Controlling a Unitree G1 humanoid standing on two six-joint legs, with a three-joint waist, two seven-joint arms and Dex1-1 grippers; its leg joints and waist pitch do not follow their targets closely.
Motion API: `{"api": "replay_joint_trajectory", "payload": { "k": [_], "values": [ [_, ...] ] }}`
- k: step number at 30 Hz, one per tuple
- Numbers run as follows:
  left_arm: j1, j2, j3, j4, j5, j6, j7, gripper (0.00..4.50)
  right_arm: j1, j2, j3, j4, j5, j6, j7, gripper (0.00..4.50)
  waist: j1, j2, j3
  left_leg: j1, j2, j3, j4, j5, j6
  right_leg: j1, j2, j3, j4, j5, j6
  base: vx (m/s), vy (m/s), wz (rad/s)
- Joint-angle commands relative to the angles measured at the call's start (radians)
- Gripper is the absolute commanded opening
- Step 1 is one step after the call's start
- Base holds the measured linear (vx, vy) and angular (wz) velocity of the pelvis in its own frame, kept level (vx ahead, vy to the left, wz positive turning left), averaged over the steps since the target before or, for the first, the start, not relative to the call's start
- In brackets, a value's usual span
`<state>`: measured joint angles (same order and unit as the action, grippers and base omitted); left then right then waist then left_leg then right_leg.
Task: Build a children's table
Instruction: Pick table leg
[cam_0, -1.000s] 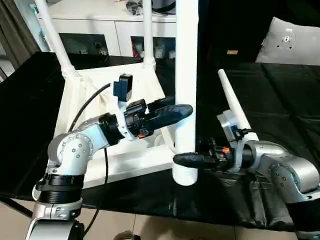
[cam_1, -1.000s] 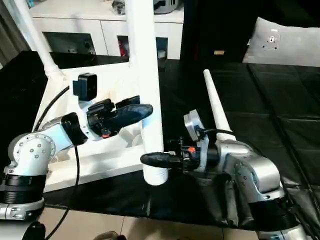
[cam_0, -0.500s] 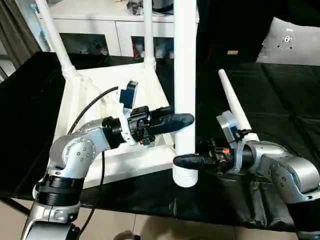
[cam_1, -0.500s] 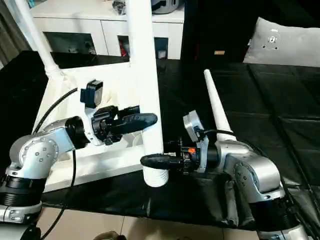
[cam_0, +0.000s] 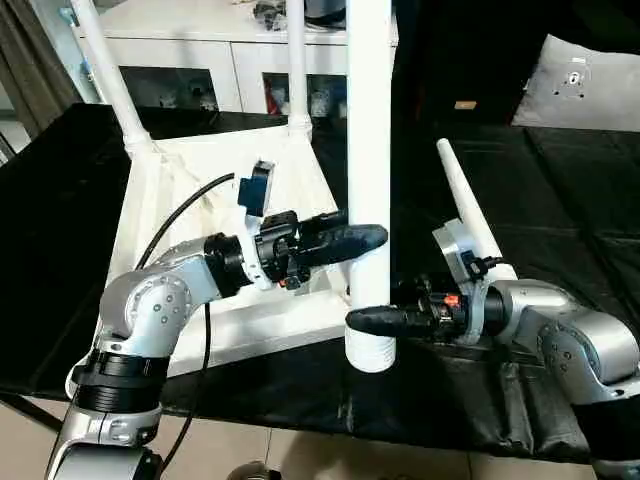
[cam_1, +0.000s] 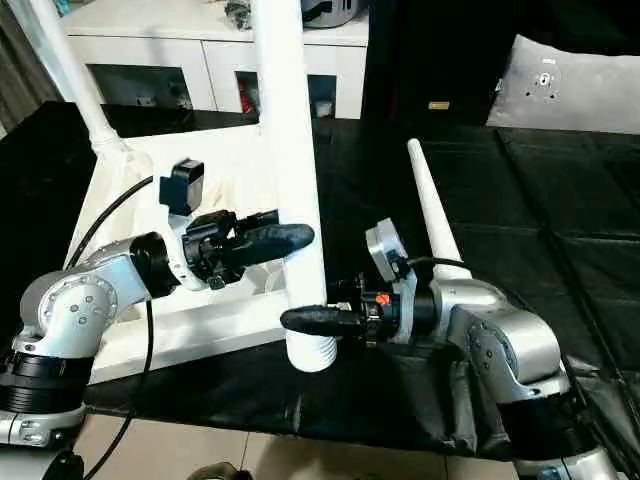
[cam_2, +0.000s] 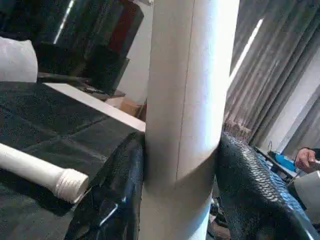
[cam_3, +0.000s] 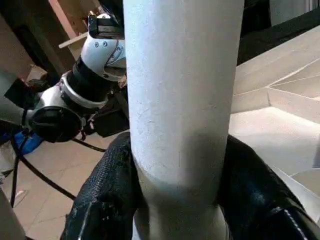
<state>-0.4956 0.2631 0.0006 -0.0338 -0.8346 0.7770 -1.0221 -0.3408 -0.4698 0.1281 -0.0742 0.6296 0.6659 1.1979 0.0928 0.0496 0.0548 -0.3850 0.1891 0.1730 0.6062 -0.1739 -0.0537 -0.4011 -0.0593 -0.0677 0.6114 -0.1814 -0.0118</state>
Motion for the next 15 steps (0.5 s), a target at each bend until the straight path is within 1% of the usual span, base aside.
{"api": "replay_joint_trajectory", "payload": {
  "k": [1,2,3,5,6,7,8,9,10,12,13,14,15],
  "values": [
    [0.001,-0.005,0.012,-0.003,-0.023,0.005,0.009,1.83,-0.035,0.011,-0.020,0.013,-0.015,-0.009,-0.052,1.88,0.004,-0.016,-0.071,0.013,0.031,-0.011,-0.061,-0.153,0.037,0.051,-0.072,0.043,-0.082,-0.316,-0.150,0.000,0.000,0.00],
    [0.001,-0.006,0.014,-0.002,-0.023,0.005,0.012,1.83,-0.039,0.014,-0.024,0.018,-0.013,-0.006,-0.058,2.44,0.003,-0.017,-0.071,0.013,0.031,-0.011,-0.061,-0.154,0.036,0.051,-0.071,0.043,-0.082,-0.316,-0.150,0.000,0.000,0.00],
    [0.000,-0.009,0.018,0.000,-0.022,0.003,0.017,1.83,-0.045,0.020,-0.031,0.026,-0.011,-0.001,-0.071,2.44,0.002,-0.015,-0.070,0.013,0.030,-0.011,-0.061,-0.157,0.035,0.051,-0.072,0.043,-0.084,-0.319,-0.152,0.000,0.000,0.00],
    [-0.005,-0.015,0.029,0.009,-0.013,-0.004,0.040,1.83,-0.056,0.029,-0.045,0.039,-0.007,0.002,-0.088,2.64,0.002,-0.014,-0.072,0.015,0.031,-0.011,-0.061,-0.155,0.030,0.051,-0.071,0.043,-0.081,-0.312,-0.152,0.000,0.000,0.00],
    [-0.012,-0.016,0.037,0.020,0.000,-0.012,0.062,1.83,-0.067,0.043,-0.062,0.059,-0.013,-0.014,-0.117,2.84,0.000,-0.013,-0.073,0.014,0.030,-0.011,-0.060,-0.155,0.028,0.050,-0.070,0.042,-0.081,-0.303,-0.156,0.000,0.000,0.00],
    [-0.023,-0.016,0.044,0.035,0.020,-0.021,0.093,1.83,-0.080,0.062,-0.087,0.087,-0.024,-0.041,-0.156,2.84,0.000,-0.014,-0.071,0.014,0.030,-0.011,-0.061,-0.158,0.027,0.050,-0.070,0.042,-0.083,-0.305,-0.156,0.000,0.000,0.00],
    [-0.030,-0.013,0.048,0.044,0.034,-0.026,0.112,1.83,-0.089,0.073,-0.103,0.104,-0.031,-0.061,-0.182,2.97,0.000,-0.013,-0.072,0.015,0.029,-0.011,-0.061,-0.163,0.023,0.048,-0.071,0.042,-0.082,-0.311,-0.153,0.000,0.000,0.00],
    [-0.033,-0.012,0.049,0.047,0.039,-0.029,0.119,1.83,-0.093,0.077,-0.110,0.110,-0.034,-0.069,-0.192,2.97,-0.001,-0.014,-0.072,0.015,0.029,-0.011,-0.061,-0.165,0.021,0.049,-0.071,0.042,-0.083,-0.314,-0.152,0.000,0.000,0.00],
    [-0.052,-0.016,0.069,0.062,0.046,-0.021,0.168,1.83,-0.111,0.101,-0.154,0.137,-0.017,-0.081,-0.237,3.11,0.000,-0.012,-0.073,0.017,0.030,-0.011,-0.061,-0.164,0.018,0.050,-0.072,0.042,-0.081,-0.308,-0.152,0.000,0.000,0.00],
    [-0.061,-0.021,0.080,0.066,0.045,-0.017,0.193,1.83,-0.119,0.111,-0.178,0.147,-0.005,-0.080,-0.259,3.20,-0.001,-0.011,-0.073,0.017,0.029,-0.011,-0.061,-0.163,0.018,0.050,-0.069,0.042,-0.081,-0.300,-0.155,0.000,0.000,0.00],
    [-0.067,-0.027,0.089,0.064,0.045,-0.009,0.224,1.83,-0.121,0.117,-0.194,0.149,0.006,-0.075,-0.273,3.35,0.001,-0.014,-0.074,0.016,0.030,-0.011,-0.061,-0.154,0.020,0.052,-0.070,0.042,-0.078,-0.285,-0.156,0.000,0.000,0.00],
    [-0.071,-0.032,0.096,0.061,0.045,-0.003,0.249,1.83,-0.119,0.121,-0.207,0.146,0.023,-0.069,-0.281,3.35,0.002,-0.013,-0.075,0.015,0.031,-0.011,-0.060,-0.140,0.022,0.053,-0.070,0.042,-0.074,-0.259,-0.162,0.000,0.000,0.00],
    [-0.071,-0.032,0.096,0.061,0.045,-0.003,0.249,1.83,-0.119,0.121,-0.207,0.146,0.023,-0.069,-0.281,3.48,0.003,-0.012,-0.075,0.016,0.031,-0.011,-0.060,-0.139,0.025,0.052,-0.070,0.043,-0.075,-0.250,-0.165,0.000,0.000,0.00]
  ]
}}
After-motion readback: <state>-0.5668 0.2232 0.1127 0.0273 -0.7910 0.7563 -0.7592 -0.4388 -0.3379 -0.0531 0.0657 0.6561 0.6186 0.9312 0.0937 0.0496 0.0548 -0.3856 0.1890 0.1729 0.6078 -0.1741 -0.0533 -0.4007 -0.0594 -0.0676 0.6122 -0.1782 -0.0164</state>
